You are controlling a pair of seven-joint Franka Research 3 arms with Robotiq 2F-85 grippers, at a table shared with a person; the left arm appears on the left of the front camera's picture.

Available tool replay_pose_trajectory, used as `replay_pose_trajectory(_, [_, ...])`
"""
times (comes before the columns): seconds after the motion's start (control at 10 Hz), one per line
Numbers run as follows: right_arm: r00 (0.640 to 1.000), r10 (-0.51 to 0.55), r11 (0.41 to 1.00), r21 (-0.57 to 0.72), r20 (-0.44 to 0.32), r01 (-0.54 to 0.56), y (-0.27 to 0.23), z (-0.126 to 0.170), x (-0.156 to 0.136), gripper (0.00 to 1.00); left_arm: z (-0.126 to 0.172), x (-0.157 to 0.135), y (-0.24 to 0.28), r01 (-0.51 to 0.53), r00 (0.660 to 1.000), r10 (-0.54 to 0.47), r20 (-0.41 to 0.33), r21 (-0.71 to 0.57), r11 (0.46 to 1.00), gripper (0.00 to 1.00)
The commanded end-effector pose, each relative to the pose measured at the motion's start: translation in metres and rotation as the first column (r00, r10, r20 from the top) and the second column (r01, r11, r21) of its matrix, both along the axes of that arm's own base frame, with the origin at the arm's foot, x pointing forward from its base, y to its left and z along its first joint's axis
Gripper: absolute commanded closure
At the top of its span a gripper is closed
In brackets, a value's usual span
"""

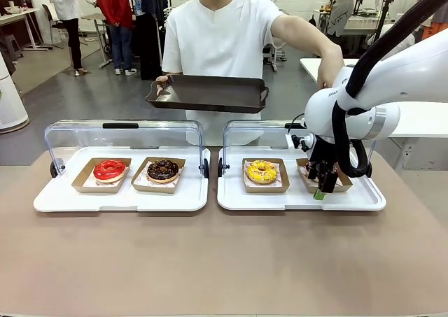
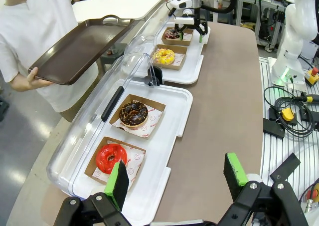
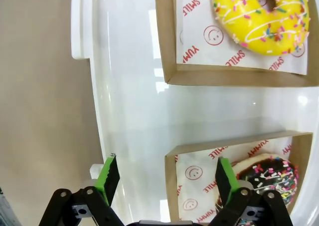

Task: Provide the desired donut to the person.
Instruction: Pick up and lift the Paper togo box containing the Donut pointed at by the person.

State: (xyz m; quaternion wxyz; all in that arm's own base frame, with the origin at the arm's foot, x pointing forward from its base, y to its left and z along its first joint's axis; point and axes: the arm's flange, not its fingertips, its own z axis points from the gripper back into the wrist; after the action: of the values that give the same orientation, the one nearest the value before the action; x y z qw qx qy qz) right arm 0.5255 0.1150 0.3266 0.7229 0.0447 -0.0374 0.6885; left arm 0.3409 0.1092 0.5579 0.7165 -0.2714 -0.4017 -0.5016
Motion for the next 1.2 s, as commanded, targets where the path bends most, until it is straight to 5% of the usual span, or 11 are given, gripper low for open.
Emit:
replay_pose_trajectory(0.0, [1.0,0.005,1.0,0.011,-0.015,-0.005,-0.0014,-0.0129,0.008,0.0,0.0003,0.0006,-0.0003,0.002,1.0,-0.002,0.016,-0.017,1.0,0.0])
replay_pose_trajectory(0.2, [1.0,-0.002,1.0,0.002,-0.024,0.002,-0.0021,-0.0179,0.0108,0.0,0.0003,0.0006,-0.0003,0.002,1.0,-0.002,0.016,-0.017,1.0,0.0])
replay_pose_trajectory(0.3, [1.0,-0.001,1.0,0.001,-0.022,0.001,-0.0023,-0.0188,0.0111,0.41,0.0003,0.0006,-0.0003,0.002,1.0,-0.002,0.016,-0.017,1.0,0.0])
replay_pose_trajectory(0.4, [1.0,0.0,1.0,-0.002,-0.022,0.0,-0.0024,-0.0197,0.0113,0.56,0.0003,0.0006,-0.0003,0.002,1.0,-0.002,0.016,-0.017,1.0,0.0])
replay_pose_trajectory(0.5, [1.0,0.003,1.0,-0.006,-0.024,-0.004,-0.0024,-0.0206,0.0115,0.97,0.0003,0.0006,-0.0003,0.002,1.0,-0.002,0.016,-0.017,1.0,0.0])
replay_pose_trajectory(1.1, [1.0,0.01,1.0,-0.01,-0.023,-0.01,-0.0019,-0.0207,0.0107,1.0,0.0003,0.0006,-0.0003,0.002,1.0,-0.002,0.016,-0.017,1.0,0.0])
